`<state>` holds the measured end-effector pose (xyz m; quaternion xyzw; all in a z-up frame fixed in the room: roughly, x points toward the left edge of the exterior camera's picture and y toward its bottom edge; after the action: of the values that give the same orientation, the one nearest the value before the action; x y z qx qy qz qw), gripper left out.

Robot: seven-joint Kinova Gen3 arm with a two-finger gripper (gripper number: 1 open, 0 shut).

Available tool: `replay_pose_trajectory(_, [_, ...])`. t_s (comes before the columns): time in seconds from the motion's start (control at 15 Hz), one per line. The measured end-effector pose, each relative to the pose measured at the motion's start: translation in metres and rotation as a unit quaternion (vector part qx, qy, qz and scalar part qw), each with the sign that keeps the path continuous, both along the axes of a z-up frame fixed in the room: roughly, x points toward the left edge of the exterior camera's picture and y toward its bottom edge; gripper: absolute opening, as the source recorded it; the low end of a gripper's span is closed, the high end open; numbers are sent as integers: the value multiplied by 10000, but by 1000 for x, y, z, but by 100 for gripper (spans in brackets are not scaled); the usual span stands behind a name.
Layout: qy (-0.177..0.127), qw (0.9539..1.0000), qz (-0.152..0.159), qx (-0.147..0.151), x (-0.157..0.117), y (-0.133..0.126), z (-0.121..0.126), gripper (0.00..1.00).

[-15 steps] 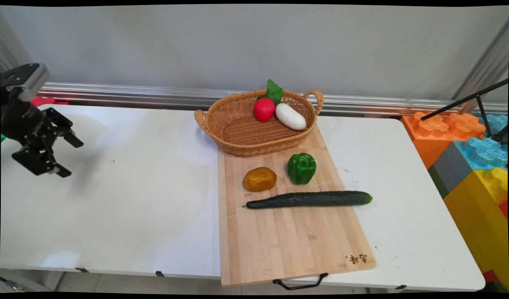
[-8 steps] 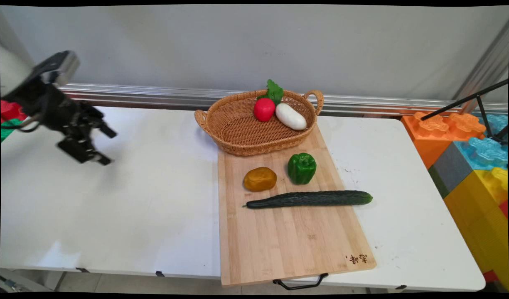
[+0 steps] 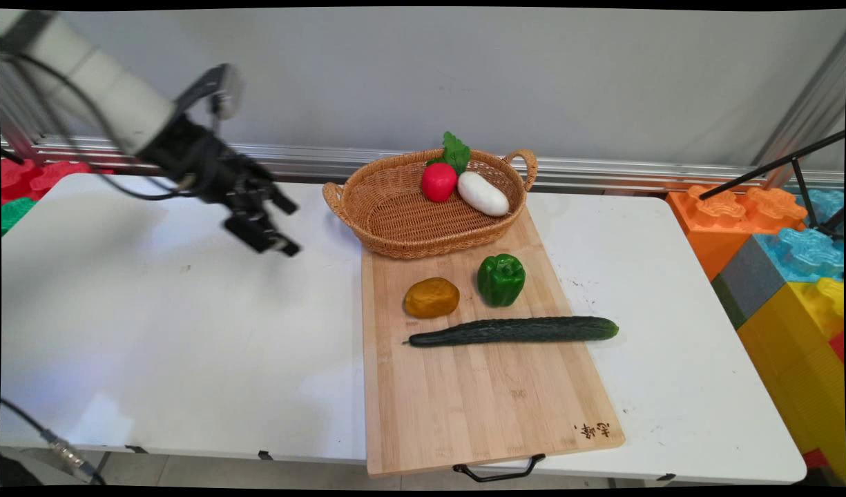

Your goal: Pick up the potato from the cutting board

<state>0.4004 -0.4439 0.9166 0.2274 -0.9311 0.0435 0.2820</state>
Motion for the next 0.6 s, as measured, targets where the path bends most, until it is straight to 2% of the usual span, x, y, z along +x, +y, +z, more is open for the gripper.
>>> replay_pose_trajectory(0.33, [110, 9995, 291, 52, -78, -19, -2, 100])
replay_pose_trajectory(0.6, [43, 9983, 553, 185, -106, -21, -13, 100])
